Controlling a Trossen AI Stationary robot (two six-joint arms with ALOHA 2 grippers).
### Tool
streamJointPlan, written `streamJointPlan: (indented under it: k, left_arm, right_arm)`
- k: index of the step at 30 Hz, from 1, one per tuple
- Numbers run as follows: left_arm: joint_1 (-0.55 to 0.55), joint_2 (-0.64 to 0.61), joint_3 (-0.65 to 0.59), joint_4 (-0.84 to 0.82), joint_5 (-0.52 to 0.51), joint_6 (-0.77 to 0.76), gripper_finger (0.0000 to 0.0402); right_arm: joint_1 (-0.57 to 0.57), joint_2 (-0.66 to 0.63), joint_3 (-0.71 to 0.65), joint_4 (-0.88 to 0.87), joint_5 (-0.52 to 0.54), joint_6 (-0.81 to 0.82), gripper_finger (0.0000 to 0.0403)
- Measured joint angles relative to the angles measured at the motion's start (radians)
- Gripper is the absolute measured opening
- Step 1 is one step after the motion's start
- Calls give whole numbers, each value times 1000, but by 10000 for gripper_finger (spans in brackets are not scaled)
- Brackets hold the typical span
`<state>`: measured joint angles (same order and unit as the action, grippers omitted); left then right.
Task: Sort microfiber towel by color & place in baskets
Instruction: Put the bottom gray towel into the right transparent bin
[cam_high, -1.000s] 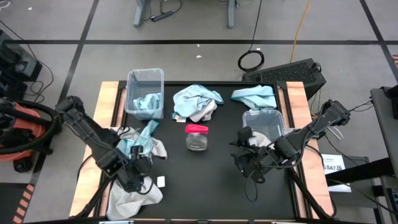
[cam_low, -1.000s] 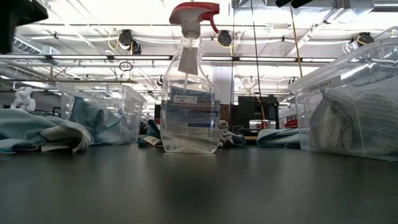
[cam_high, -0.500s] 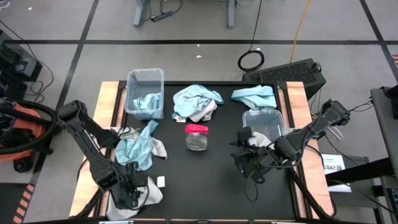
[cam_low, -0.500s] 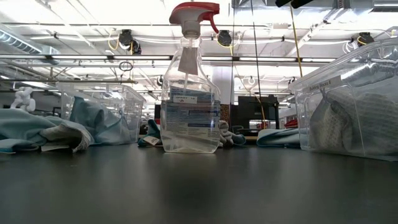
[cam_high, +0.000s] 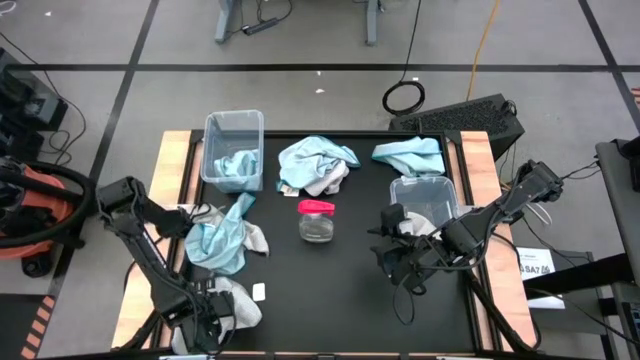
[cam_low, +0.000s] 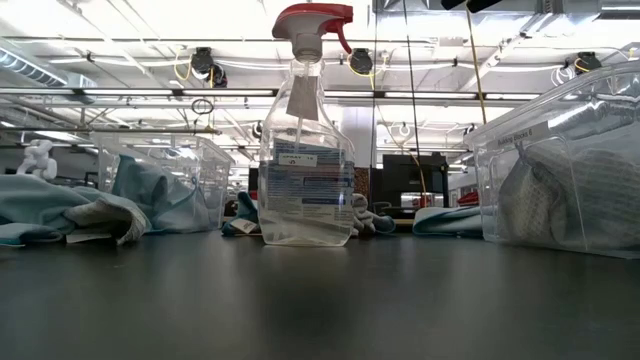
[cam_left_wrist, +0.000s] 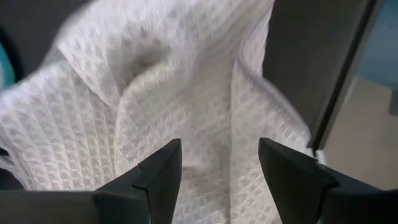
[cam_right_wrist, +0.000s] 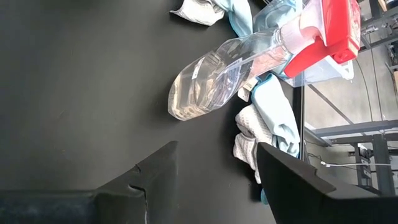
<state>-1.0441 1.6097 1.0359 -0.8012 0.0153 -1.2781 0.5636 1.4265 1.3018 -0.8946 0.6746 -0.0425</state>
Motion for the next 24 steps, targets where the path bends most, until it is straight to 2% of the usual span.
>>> streamJointPlan:
  k: [20,24]
  left_arm:
    - [-6,179,5,-20,17,1,219]
    - [-6,187,6,-18,1,3,206]
  right_arm:
    - [1,0,0,-1,-28,6,208]
    - [1,0,0,-1,-28,8,208]
